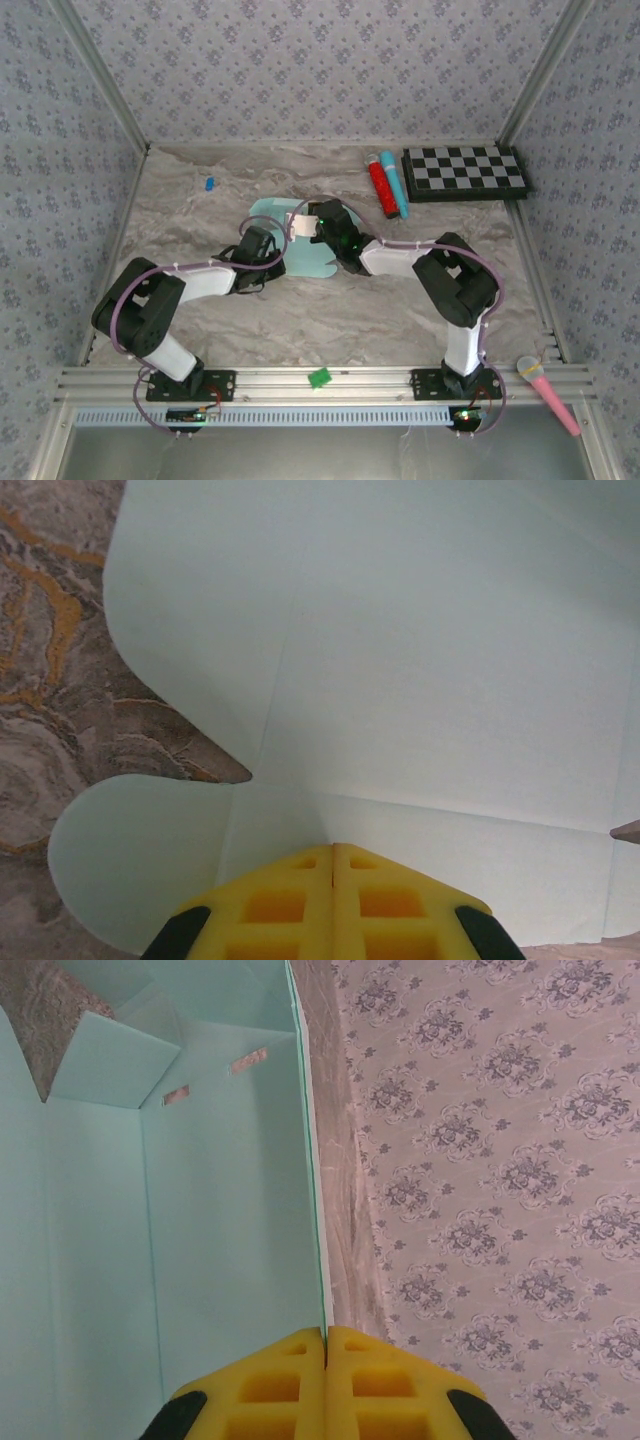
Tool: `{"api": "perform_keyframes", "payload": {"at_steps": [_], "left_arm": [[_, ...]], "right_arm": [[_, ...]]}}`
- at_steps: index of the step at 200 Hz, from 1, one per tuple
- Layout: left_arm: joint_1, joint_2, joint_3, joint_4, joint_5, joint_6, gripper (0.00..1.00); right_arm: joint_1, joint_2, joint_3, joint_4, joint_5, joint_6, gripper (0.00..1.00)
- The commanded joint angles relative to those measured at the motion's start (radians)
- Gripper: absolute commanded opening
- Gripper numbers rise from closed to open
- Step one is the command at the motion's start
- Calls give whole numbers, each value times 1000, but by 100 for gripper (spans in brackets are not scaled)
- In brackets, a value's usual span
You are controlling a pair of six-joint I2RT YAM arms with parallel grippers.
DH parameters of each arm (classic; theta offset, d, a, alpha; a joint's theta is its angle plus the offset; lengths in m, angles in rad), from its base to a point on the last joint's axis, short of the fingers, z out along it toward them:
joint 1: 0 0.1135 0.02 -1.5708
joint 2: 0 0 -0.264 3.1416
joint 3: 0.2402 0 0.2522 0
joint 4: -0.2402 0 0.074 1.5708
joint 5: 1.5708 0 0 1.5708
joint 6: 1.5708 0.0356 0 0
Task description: Fold the paper box
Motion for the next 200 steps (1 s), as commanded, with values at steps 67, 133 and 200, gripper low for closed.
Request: {"api": "perform_keyframes", "payload": {"at_steps": [67,133,200], "left_arm": [[1,-52,-2,-31,24,15,5],[3,-274,31,-189,-83,64,44],[219,-376,152,-443,-226,215,50]], "right_arm": [[-3,36,-5,49,-15,-30,0],[-23,36,-1,56,-45,-69,0],[-29,18,3,12,-90,-65,0]]}}
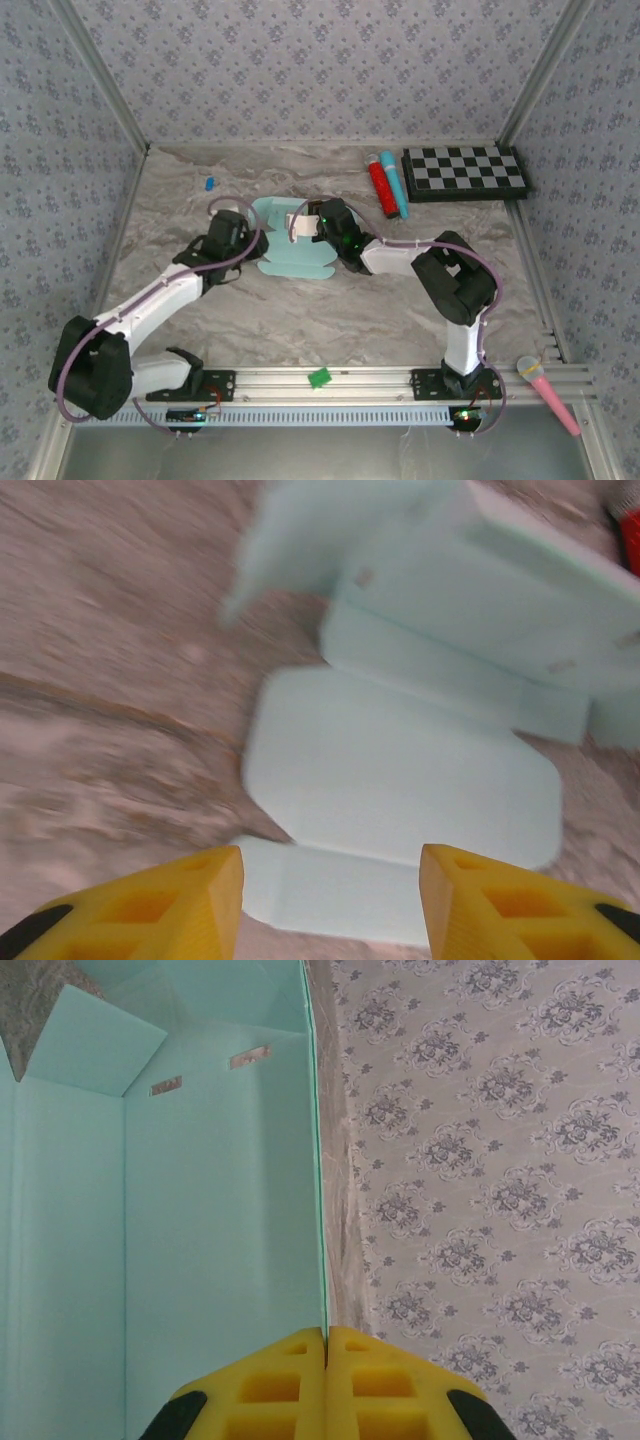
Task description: Fold the paper box
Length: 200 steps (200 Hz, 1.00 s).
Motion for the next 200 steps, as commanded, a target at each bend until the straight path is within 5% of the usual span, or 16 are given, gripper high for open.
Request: {"api": "perform_keyframes", "payload": {"at_steps": [1,46,65,142,200], "left_arm": [[105,-9,56,-124,-67,79,50],[285,93,122,-99,-70,144,52],[324,201,180,-70,18,189,53],[327,616,482,-109,203,323,55],[324,720,545,-123,272,353,55]], "right_arm": [[-8,5,8,-27,-42,-4,0],[-12,-12,10,-65,-71,4,0],[-12,-18,15,-83,-80,7,0],[-17,-16,68,-155,-83,24,0],[-32,-6,122,-209,-100,37,0]]}}
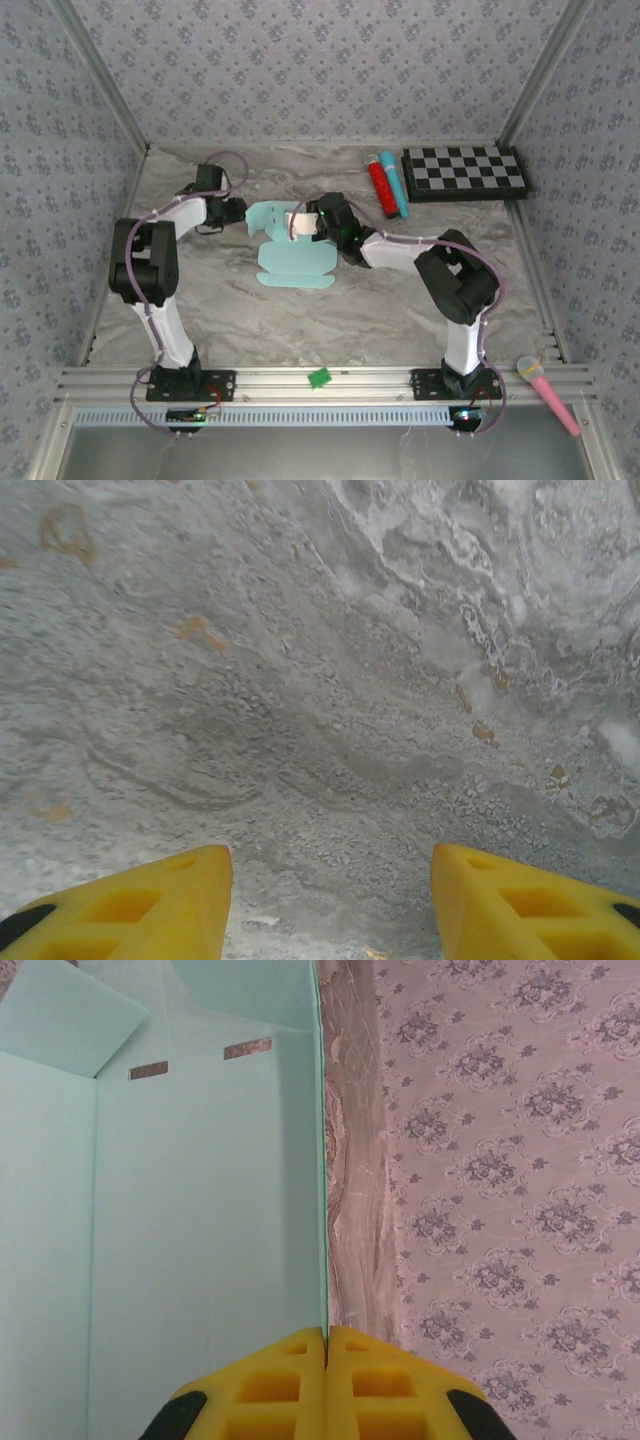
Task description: Fold the paper box
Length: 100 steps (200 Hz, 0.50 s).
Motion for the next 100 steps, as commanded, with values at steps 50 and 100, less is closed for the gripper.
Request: {"api": "perform_keyframes", "payload": {"at_steps": [50,100], "left_arm": [[-10,47,50,-26,142,69,55],[-20,14,41,-11,214,85,54]], "right_arm": [[-19,10,102,-100,-36,33,0],[-21,18,113,-113,-41,39,0]]}}
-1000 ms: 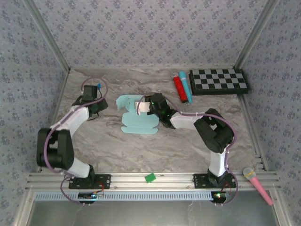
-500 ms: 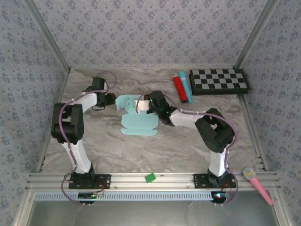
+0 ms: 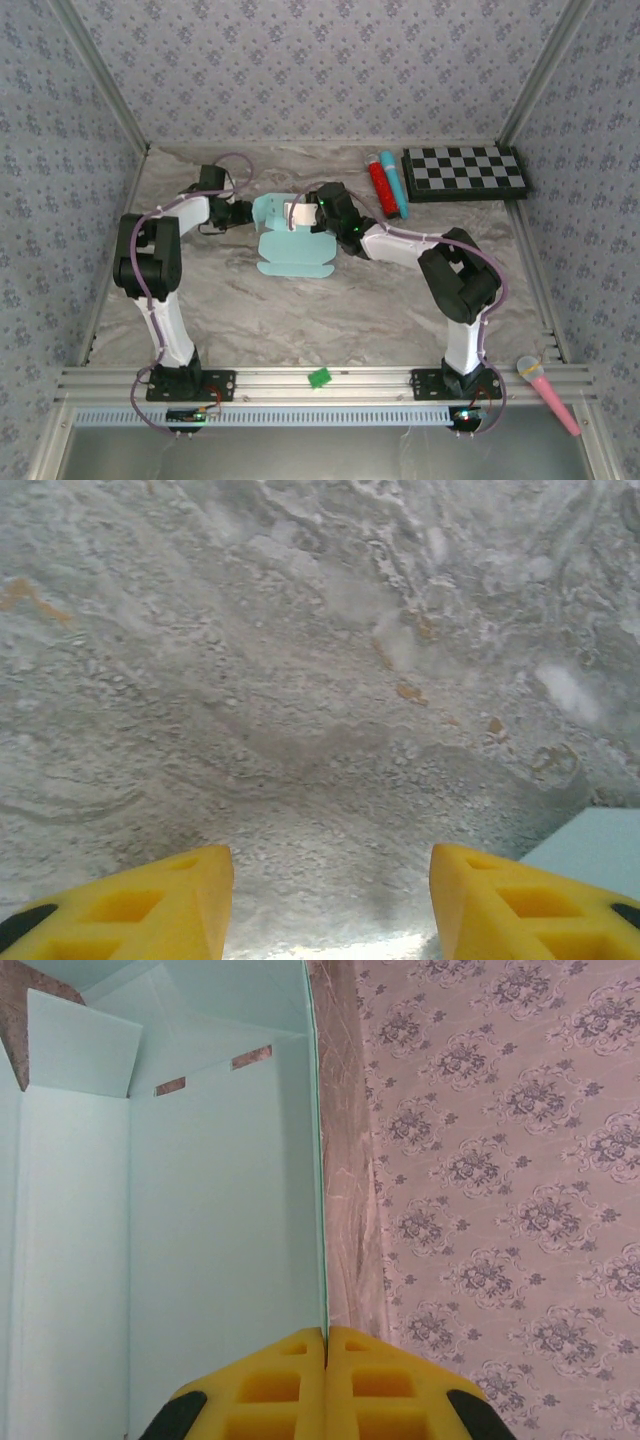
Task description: Fold the paper box
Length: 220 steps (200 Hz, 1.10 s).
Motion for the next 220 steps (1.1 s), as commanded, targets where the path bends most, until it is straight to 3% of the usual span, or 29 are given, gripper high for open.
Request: {"api": "perform_keyframes", "payload": {"at_steps": [1,106,176,220], "left_arm": [[-11,-28,17,3,70,28,54],[-28,-113,-48,51,120,46,52],[-29,-116,-81,103,287,107,47],[-38,-119,-97,99,334,148,44]], "right_arm": [[-5,18,34,-31,-21,20,0],[-31,50,136,-244,-109,73,0],[-42,77,188,-317,-126,83,0],[-40,84,196,-318,-116,83,0]]}}
